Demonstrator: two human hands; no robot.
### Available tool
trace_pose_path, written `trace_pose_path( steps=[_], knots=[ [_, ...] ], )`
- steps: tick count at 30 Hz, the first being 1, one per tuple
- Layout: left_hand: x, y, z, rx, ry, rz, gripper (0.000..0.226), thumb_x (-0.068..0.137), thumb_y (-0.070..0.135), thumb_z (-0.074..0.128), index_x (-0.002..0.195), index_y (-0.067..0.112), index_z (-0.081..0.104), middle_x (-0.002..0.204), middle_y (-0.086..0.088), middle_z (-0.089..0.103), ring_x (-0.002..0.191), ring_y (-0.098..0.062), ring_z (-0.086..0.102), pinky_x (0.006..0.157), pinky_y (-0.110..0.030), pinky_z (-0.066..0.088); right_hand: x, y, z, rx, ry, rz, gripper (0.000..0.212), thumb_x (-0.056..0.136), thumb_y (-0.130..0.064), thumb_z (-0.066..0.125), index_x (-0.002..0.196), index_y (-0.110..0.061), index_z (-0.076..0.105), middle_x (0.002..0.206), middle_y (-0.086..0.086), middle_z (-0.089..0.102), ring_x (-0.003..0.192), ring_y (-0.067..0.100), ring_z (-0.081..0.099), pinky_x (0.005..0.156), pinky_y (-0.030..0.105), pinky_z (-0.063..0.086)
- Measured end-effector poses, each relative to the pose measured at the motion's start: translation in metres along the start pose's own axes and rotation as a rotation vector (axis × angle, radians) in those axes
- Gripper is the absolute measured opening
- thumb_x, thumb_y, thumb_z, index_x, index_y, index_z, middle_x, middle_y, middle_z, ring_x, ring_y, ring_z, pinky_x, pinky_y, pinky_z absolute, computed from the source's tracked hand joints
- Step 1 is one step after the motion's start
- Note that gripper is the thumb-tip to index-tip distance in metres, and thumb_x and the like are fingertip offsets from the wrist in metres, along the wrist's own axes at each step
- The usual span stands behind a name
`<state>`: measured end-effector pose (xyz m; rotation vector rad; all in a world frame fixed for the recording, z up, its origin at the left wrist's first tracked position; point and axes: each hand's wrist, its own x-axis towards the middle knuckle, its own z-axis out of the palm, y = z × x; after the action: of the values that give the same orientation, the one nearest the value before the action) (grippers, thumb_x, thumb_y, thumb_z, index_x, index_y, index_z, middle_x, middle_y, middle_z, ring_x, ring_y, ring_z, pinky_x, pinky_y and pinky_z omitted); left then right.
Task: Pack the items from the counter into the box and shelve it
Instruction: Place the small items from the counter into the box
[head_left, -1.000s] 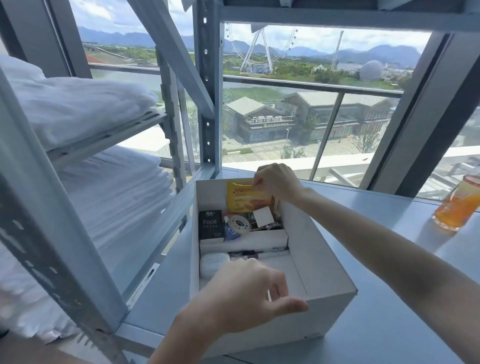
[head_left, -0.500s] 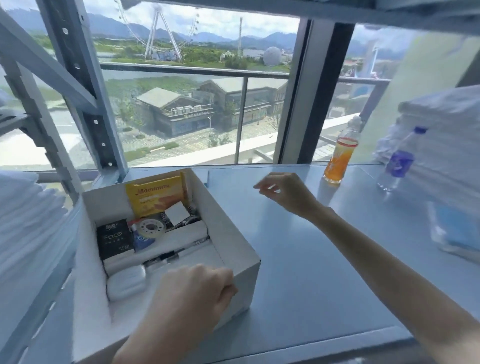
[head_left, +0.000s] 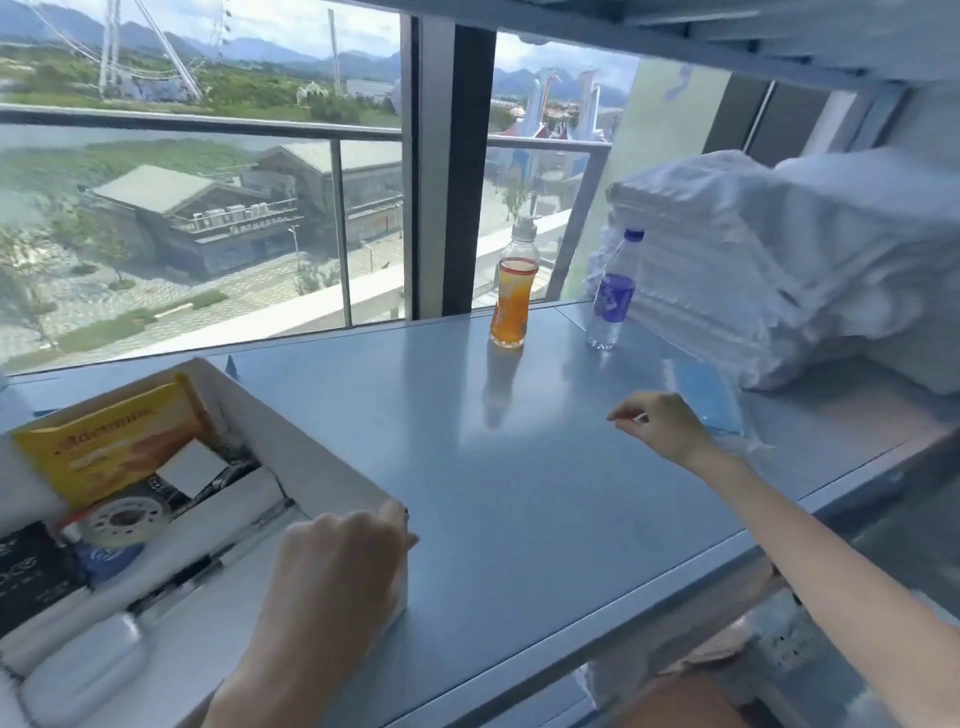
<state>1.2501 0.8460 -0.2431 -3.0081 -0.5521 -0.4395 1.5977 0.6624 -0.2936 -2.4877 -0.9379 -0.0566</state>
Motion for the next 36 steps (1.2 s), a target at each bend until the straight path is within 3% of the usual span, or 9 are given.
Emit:
trace_pose_path(
  steps=[7,11,13,18,24,27,31,34,36],
  knots=[
    [0.034,0.047,0.016,0.005,-0.037,0.012,0.045,0.037,0.028,0.094,0.042,0.018,0.051,0.028,-0.002,0.043,0.023,-0.021,0.045,0.039,-0.017,0.018,0.028,0.031,-0.023,-0.055,-0.106,-0.014,0.007,0.084,-0.019,0.065,0.087,-0.021,0.071,0.095,-0.004,0.068,0.093,0.017,0.06,0.085,0.038,0.048],
    [0.05,0.074,0.019,0.027,-0.013,-0.047,0.021,0.089,0.04,0.054,0.081,0.02,0.058,0.07,-0.003,0.067,0.069,-0.025,0.066,0.055,-0.026,0.031,0.048,0.03,-0.029,-0.047,-0.14,-0.122,0.008,0.084,-0.019,0.066,0.09,-0.018,0.072,0.096,-0.002,0.068,0.083,0.013,0.055,0.081,0.031,0.045],
    [0.058,0.085,0.026,0.034,-0.004,-0.053,0.023,0.096,0.039,0.04,0.09,0.023,0.055,0.082,-0.002,0.067,0.08,-0.026,0.064,0.059,-0.027,0.031,0.056,0.02,-0.029,-0.035,-0.135,-0.212,0.009,0.083,-0.018,0.067,0.091,-0.018,0.073,0.093,-0.001,0.068,0.078,0.009,0.052,0.076,0.027,0.043],
    [0.078,0.116,0.031,0.023,-0.039,-0.055,0.024,0.097,0.036,0.038,0.095,0.02,0.057,0.089,-0.004,0.067,0.085,-0.029,0.063,0.062,-0.027,0.03,0.073,-0.022,-0.024,0.01,-0.146,-0.491,0.01,0.081,-0.014,0.07,0.089,-0.017,0.074,0.091,-0.003,0.071,0.071,0.008,0.055,0.072,0.023,0.047],
    [0.084,0.135,0.017,-0.068,-0.11,-0.073,0.029,0.098,0.039,0.037,0.096,0.016,0.056,0.089,-0.009,0.065,0.084,-0.033,0.061,0.065,-0.029,0.027,0.073,-0.091,-0.013,0.085,-0.215,-0.834,0.01,0.081,-0.012,0.07,0.091,-0.014,0.074,0.09,-0.001,0.07,0.077,0.016,0.065,0.074,0.033,0.055],
    [0.066,0.108,-0.006,-0.102,-0.006,-0.125,0.046,0.093,0.058,0.028,0.085,0.022,0.056,0.079,-0.002,0.064,0.074,-0.025,0.06,0.062,-0.028,0.035,0.065,-0.134,-0.006,0.136,-0.221,-0.981,0.011,0.082,-0.013,0.069,0.092,-0.016,0.073,0.092,-0.003,0.07,0.075,0.009,0.065,0.07,0.025,0.055],
    [0.037,0.031,-0.034,-0.103,0.258,-0.313,0.041,0.089,0.058,0.031,0.072,0.025,0.05,0.06,0.013,0.054,0.055,-0.008,0.054,0.053,-0.023,0.042,0.058,-0.187,0.01,0.156,-0.228,-1.09,0.014,0.084,-0.018,0.067,0.097,-0.015,0.071,0.1,-0.001,0.068,0.089,0.014,0.063,0.078,0.034,0.054],
    [0.021,-0.042,-0.031,-0.099,0.288,-0.474,0.02,0.089,0.039,0.053,0.105,0.028,0.06,0.101,0.01,0.067,0.087,-0.014,0.061,0.07,-0.031,0.051,0.061,-0.222,0.03,0.08,-0.223,-1.03,0.036,0.083,-0.02,0.067,0.118,-0.015,0.06,0.126,0.007,0.055,0.114,0.023,0.052,0.096,0.04,0.047],
    [0.018,-0.08,-0.017,-0.161,0.176,-0.526,0.04,0.088,0.035,0.058,0.126,0.024,0.051,0.126,0.005,0.056,0.109,-0.015,0.053,0.085,-0.033,0.05,0.068,-0.242,0.044,-0.007,-0.278,-0.886,0.055,0.083,-0.016,0.066,0.134,-0.015,0.046,0.141,0.011,0.04,0.129,0.027,0.039,0.106,0.042,0.039]
  ],
)
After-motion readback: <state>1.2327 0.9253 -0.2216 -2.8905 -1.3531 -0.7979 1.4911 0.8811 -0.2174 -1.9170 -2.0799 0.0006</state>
